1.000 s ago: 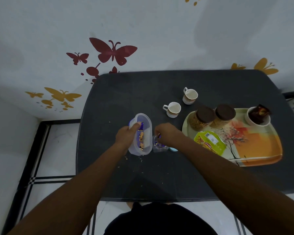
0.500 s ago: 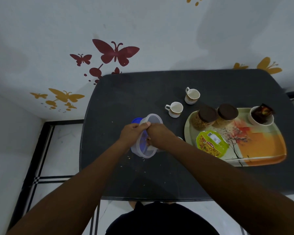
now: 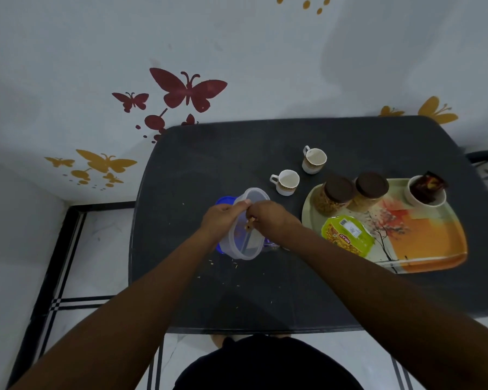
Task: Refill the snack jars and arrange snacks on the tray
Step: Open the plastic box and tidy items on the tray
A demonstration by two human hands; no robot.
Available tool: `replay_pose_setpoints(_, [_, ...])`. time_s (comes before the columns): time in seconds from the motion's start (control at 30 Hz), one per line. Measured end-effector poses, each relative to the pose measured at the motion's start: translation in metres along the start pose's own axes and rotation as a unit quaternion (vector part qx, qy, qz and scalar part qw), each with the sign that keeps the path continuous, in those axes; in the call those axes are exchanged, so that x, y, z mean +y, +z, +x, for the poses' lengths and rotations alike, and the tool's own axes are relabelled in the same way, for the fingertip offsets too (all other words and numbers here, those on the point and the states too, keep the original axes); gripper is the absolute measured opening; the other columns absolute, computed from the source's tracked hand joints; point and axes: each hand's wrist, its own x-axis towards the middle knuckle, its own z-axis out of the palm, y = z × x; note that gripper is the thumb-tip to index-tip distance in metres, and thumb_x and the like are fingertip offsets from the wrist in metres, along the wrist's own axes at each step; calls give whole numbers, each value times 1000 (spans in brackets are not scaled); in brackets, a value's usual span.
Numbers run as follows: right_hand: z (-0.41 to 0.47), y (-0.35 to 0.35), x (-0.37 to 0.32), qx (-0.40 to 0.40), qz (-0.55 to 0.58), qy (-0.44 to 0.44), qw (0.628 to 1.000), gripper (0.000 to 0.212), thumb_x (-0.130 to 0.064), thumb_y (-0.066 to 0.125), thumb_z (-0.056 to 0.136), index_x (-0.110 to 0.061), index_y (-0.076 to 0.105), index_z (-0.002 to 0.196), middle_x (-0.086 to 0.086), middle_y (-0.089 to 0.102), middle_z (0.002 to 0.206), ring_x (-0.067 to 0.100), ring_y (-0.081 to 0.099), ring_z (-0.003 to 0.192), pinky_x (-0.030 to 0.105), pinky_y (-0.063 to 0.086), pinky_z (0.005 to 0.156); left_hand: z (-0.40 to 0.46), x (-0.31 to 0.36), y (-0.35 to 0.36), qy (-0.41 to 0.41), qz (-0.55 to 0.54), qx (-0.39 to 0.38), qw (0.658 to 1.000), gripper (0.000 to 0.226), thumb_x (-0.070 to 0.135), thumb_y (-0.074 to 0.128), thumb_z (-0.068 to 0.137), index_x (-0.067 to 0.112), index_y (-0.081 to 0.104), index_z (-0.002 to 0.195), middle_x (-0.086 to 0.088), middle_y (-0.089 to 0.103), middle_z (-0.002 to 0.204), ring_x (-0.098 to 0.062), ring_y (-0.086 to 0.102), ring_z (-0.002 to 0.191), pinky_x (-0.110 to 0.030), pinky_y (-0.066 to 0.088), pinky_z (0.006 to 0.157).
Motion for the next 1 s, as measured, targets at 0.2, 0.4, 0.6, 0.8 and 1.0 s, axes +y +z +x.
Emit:
replay_pose_setpoints(0.2, [-8, -6, 14, 51, -33, 15, 998, 18, -14, 63, 93, -12, 68, 110, 11, 67, 110, 27, 61, 104, 35, 47, 85, 8, -8, 1, -22, 29, 63, 997, 64, 66, 69, 83, 2, 74, 89, -12, 74, 83, -31, 72, 81, -42, 58, 75])
replay_pose_setpoints(0.4, [-9, 5, 18, -81, -47, 62, 994, 23, -16, 68, 92, -17, 68, 115, 6, 65, 116, 25, 61, 106, 34, 48, 82, 9, -20, -10, -26, 34, 118, 992, 55, 66, 68, 85, 13, 64, 72, -5, 62, 72, -23, 61, 69, -36, 48, 64])
replay_pose_setpoints(0.6, [-7, 10, 18, -106, -77, 63, 989, 30, -17, 72, 88, -17, 68, 118, 8, 64, 123, 28, 61, 113, 36, 50, 90, 9, -19, -15, -28, 26, 115, 993, 61, 66, 67, 86, 6, 73, 87, -12, 72, 86, -25, 70, 78, -36, 54, 66])
replay_pose_setpoints(0.8, [0, -3, 2, 13, -78, 28, 996, 22, -30, 59, 99, -19, 69, 114, 5, 69, 111, 21, 62, 99, 37, 54, 84, 5, -19, -14, 10, 41, 109, 993, 49, 62, 67, 89, 17, 62, 71, 1, 64, 74, -16, 62, 69, -26, 46, 59])
replay_pose_setpoints(1.0, [6, 5, -13, 120, -217, -44, 968, 34, -53, 62, 90, -23, 70, 104, 0, 70, 103, 21, 57, 105, 41, 37, 88, -6, -4, -5, 102, 54, 85, 990, 49, 70, 64, 73, 26, 72, 92, 6, 75, 86, -15, 72, 82, -35, 60, 76])
